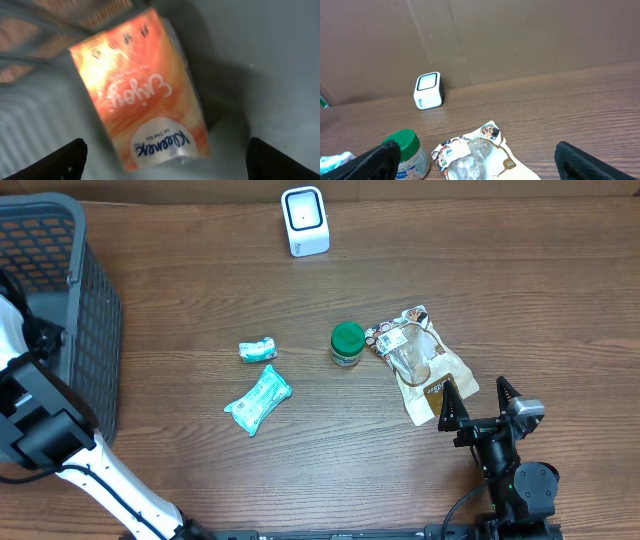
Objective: Scan the item barcode
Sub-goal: 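Carry the orange box out and set it down in front of the jar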
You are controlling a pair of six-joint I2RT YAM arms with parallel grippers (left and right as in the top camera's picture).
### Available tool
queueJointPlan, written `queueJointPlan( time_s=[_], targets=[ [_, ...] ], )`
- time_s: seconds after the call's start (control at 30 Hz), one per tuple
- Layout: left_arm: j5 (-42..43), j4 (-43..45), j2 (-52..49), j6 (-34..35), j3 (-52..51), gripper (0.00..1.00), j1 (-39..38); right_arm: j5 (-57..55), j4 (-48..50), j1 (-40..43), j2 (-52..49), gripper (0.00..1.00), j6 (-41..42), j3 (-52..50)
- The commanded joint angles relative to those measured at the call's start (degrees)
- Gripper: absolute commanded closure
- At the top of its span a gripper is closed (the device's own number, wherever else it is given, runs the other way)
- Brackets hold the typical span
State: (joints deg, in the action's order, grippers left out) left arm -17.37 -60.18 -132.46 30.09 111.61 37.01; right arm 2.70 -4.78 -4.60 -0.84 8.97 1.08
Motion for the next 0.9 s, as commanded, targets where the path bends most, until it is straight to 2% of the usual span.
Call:
queueJointPlan(
  time_s=[0.0, 0.13, 0.2, 0.37, 0.5, 0.7, 0.87],
  targets=[
    [-1.25, 1.7, -0.52, 0.28, -2.32, 0.16, 0.46, -0.11, 0.2, -0.26, 0.68, 0.0, 0.17, -0.63],
    [-1.27, 3.85, -0.52, -0.28, -3.41, 0.2, 0.46, -0.11, 0.2, -0.26, 0.68, 0.0, 0.17, -0.63],
    [-1.27, 4.59, -0.52, -0.33, -3.41, 0.25, 0.46, -0.11, 0.2, -0.26, 0.68, 0.0, 0.15, -0.63],
    [-1.25, 5.18, -0.52, -0.87, -3.41, 0.69, 0.46, -0.11, 0.2, -0.26, 0.68, 0.0, 0.17, -0.63],
    [-0.98, 4.7, -0.5, -3.17, -3.37, 0.93, 0.35, -0.11, 0.2, -0.26, 0.68, 0.0, 0.17, -0.63],
    [-0.52, 1.66, 0.52, -3.3, -0.94, 0.96, 0.35, -0.11, 0.2, -0.26, 0.68, 0.0, 0.15, -0.63],
    [2.34, 0.81, 5.84, -3.32, 1.36, 0.96, 0.31, -0.11, 0.2, -0.26, 0.68, 0.0, 0.17, -0.63]
  ],
)
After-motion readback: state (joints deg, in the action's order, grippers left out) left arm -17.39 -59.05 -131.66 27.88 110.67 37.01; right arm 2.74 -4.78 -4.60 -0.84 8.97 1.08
